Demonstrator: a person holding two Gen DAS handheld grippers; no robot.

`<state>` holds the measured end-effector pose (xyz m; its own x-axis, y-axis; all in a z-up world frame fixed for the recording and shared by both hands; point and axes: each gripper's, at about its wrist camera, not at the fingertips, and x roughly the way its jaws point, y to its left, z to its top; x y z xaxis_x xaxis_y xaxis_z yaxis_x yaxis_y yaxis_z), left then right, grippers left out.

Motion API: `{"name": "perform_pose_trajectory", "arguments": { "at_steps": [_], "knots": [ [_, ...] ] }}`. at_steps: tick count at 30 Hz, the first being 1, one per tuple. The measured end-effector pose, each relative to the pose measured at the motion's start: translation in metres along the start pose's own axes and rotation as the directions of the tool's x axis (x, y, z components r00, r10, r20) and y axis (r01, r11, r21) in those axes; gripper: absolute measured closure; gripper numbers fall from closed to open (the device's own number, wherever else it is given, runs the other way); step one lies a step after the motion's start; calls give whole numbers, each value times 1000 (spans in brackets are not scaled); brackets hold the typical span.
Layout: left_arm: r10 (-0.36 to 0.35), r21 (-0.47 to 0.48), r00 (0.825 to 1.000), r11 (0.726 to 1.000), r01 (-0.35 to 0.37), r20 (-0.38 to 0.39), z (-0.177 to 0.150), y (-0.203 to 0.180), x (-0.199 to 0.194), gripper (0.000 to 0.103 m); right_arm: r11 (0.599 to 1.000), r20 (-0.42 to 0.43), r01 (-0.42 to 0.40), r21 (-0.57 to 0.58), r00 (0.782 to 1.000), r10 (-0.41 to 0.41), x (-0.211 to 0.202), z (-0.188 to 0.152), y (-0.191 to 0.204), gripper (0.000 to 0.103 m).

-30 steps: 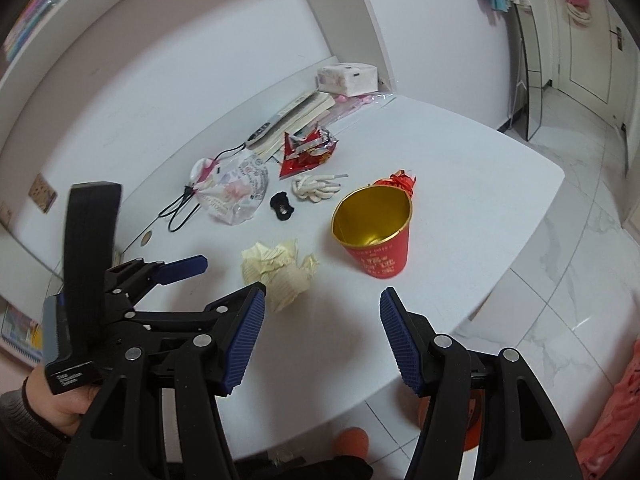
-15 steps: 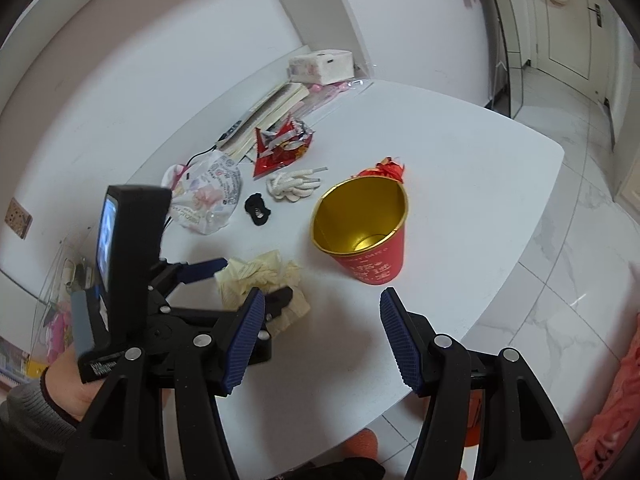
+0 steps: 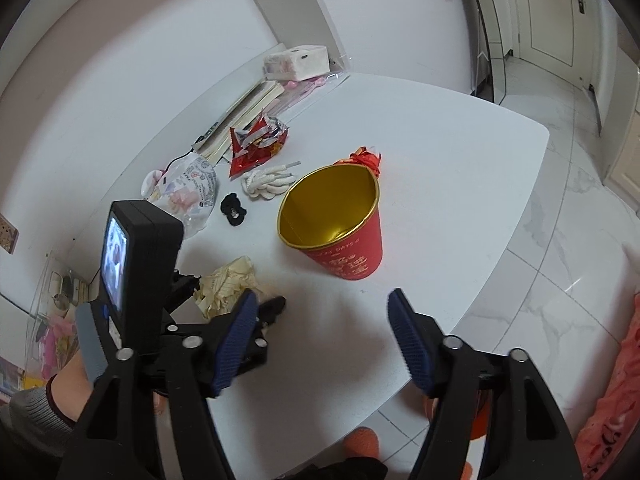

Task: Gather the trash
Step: 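Grasp the red-and-gold cup with the right tool while the left tool grasps the yellow paper, then carry the yellow paper with the left tool and the cup with the right tool over the bin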

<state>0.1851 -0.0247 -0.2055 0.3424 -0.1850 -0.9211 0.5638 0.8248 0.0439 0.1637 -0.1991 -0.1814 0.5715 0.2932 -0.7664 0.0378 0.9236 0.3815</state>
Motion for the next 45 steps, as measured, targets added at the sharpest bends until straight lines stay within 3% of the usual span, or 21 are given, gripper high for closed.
{"name": "perform_pose_trajectory", "arguments": {
  "at_steps": [5, 8, 13, 17, 28, 30, 39, 45],
  "knots": [
    [21, 5, 1000, 1000, -21, 20, 5, 8, -4, 53, 1000, 0, 10, 0, 1000, -10, 8, 6, -1, 32],
    [27, 7, 999, 1000, -27, 27, 3, 11, -8, 55, 1000, 5, 21, -2, 1000, -21, 12, 8, -2, 25],
    [32, -1, 999, 1000, -32, 30, 3, 23, -13, 56, 999, 14, 47, -9, 999, -47, 21, 14, -2, 24],
    [27, -5, 999, 1000, -27, 34, 10, 19, -12, 56, 997, 19, 74, -25, 997, -74, 33, 23, 1, 13],
    [3, 8, 1000, 1000, -3, 30, 26, 17, -1, 56, 994, 24, 96, -51, 995, -94, 59, 40, -1, 14],
    [-1, 15, 999, 1000, 0, 32, 30, 17, 1, 56, 995, 30, 85, -54, 996, -83, 59, 41, -2, 33],
    [-1, 30, 999, 1000, 0, 32, 37, 17, 6, 55, 995, 34, 61, -84, 998, -58, 58, 45, -4, 51],
    [9, 35, 999, 999, -10, 34, 35, 11, -1, 55, 996, 43, 32, -81, 999, -28, 44, 42, -7, 55]
  ]
}}
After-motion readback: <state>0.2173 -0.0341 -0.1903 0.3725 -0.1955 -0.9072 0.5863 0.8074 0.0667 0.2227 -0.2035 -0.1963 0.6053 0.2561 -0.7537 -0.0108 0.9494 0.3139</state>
